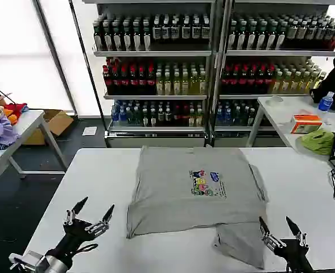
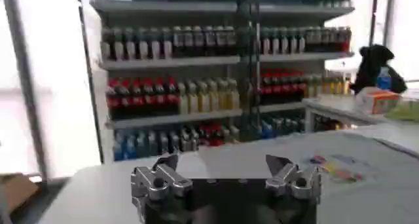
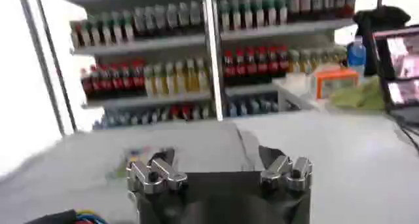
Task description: Fold and organize the clothes.
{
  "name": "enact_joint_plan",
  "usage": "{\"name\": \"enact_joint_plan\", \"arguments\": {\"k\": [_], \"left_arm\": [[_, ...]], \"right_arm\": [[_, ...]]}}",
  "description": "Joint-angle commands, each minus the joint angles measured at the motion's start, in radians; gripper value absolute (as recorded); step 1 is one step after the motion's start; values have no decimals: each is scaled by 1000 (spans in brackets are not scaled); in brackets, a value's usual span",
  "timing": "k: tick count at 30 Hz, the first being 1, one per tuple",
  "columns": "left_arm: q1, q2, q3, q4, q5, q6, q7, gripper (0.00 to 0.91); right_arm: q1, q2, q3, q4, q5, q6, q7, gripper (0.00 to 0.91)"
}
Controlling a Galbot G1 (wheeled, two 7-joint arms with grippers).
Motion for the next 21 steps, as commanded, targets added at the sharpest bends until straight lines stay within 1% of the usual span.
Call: {"name": "enact_joint_plan", "arguments": {"k": [1,4,6,14,17,21], "left_arm": [[1,116,156,11,-46,151,-58,907],[-24,135,201,47,-46,177,-82,907],[-40,139,219,71,-41,178,-83,907],[-98,117,245,148,-37,181,-103,907],[-108,110,255,171,4,161,-103,907],[-133,100,257,211,12,154,-105,907]], "right_arm": [[-13,7,-33,8,-67,-178,78,907],[-16,20,-55,8,-64,-180,94,907],[-16,27,-62,7,-60,-180,96,907],[-13,33,-108,-1,-47,-178,97,907],[-11,36,-128,-9,-52,-179,100,907],[-13,39,-140,-16,-57,-177,97,907]]}}
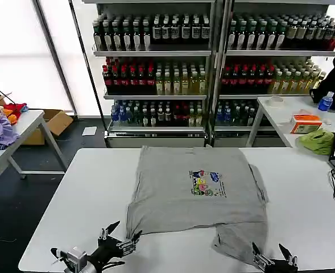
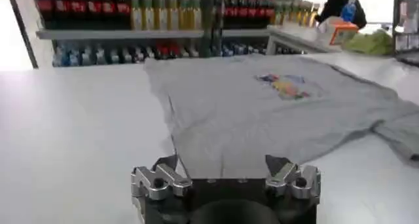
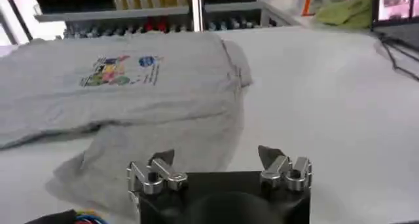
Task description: Fold and organize the clothes.
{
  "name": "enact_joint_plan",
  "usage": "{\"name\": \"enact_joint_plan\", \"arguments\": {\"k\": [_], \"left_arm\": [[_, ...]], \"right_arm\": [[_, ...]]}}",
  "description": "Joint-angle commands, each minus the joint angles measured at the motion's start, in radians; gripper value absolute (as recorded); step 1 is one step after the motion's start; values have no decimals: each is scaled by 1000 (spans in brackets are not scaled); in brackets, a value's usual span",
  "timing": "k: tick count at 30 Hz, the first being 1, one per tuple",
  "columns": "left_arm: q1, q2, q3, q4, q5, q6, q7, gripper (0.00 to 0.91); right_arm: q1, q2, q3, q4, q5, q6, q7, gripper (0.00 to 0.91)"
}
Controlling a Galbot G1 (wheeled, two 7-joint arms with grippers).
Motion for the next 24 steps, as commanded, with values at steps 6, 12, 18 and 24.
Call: {"name": "enact_joint_plan", "arguments": {"k": [6,12,18,24], "left_arm": [[-51,15,46,107,14,11,-14,675],[-50,1,50,121,14,-2,-14,181],[-46,-10,55,112,15,-11,-14,30],[-43,-16,67,115,48,-16,-12,20]], "right_arm": [[-5,8,-47,-23,-19,-15,14,0],[-7,10,-60,-22,-22,-6,10,0],[-10,9,-63,-23,-23,4,9,0],[-13,6,-62,-22,-14,20,3,0]]}}
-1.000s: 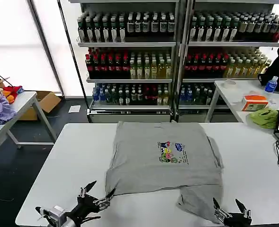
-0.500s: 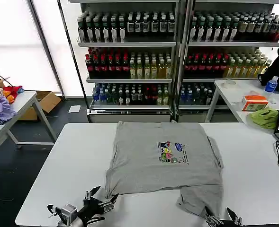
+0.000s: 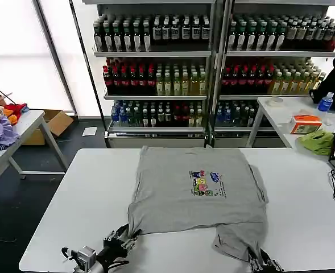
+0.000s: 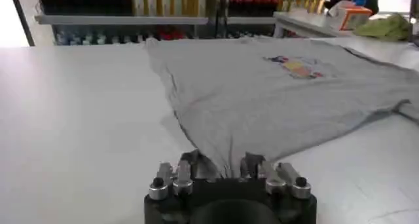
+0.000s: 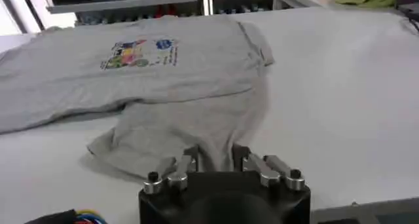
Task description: Fold and organize the clothes.
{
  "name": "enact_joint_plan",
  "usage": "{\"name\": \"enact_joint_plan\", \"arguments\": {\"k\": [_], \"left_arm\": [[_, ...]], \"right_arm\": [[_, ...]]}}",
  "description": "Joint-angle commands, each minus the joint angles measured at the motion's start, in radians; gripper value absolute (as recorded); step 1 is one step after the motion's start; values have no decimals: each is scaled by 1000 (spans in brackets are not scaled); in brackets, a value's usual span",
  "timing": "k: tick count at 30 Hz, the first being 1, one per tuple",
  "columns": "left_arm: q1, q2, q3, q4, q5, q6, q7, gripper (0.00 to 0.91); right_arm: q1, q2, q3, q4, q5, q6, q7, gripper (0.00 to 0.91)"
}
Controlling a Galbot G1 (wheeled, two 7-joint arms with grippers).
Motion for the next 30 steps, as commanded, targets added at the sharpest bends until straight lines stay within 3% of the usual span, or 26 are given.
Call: {"name": "enact_joint_plan", "arguments": {"k": [1,15,20,30], "left_arm": [[-3,-2,10,19,34,2,2,30],[21,-17,-19,-51,39,-14,-54,30],[76,1,-57,-143,38,0,-57,30],[236,26,-101,-296,44,116,-70,30]], "right_arm": [[-1,1,-7,-3,7,18,-4,0],[-32,-32,6,80,122,77,-47,0],[-128,-52,22,174,117,1,-30,0],[-277,-95,56,241,85,-22,-65,0]]}}
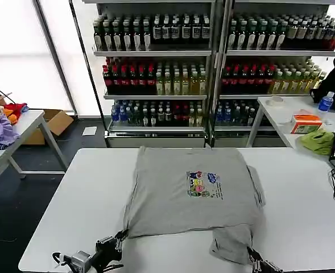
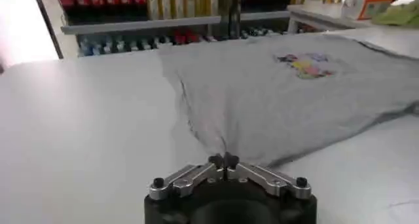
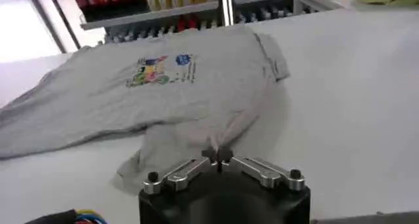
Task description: Fold and organize the clothes.
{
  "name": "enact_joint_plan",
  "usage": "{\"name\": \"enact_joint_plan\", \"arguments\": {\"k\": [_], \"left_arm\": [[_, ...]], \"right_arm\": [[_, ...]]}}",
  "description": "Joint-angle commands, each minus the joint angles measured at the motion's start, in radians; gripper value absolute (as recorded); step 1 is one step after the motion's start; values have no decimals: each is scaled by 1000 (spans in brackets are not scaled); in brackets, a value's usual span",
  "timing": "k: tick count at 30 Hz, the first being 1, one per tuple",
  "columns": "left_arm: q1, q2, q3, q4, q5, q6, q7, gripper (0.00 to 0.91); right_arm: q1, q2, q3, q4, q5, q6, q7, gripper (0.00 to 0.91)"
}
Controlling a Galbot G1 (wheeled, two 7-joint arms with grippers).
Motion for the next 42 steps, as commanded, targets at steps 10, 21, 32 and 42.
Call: {"name": "enact_joint_plan", "arguments": {"k": [10,21,32,42], "left_arm": [[255,32,-142,-232,47,77,5,30],[-15,120,-124,-135,-60,77,22,30],[-340,188,-66,72,-305,78,32,30],[-575,177,52,300,-315,77,47,30]], "right_arm": [[-146,-26,5,132,95,62,-60,0],[263,-34,-3,-12,171,90,30,0],[587,-110,-56,-213,229,77,142,0],[756,-147,-179,-376,157,48,183,0]]}}
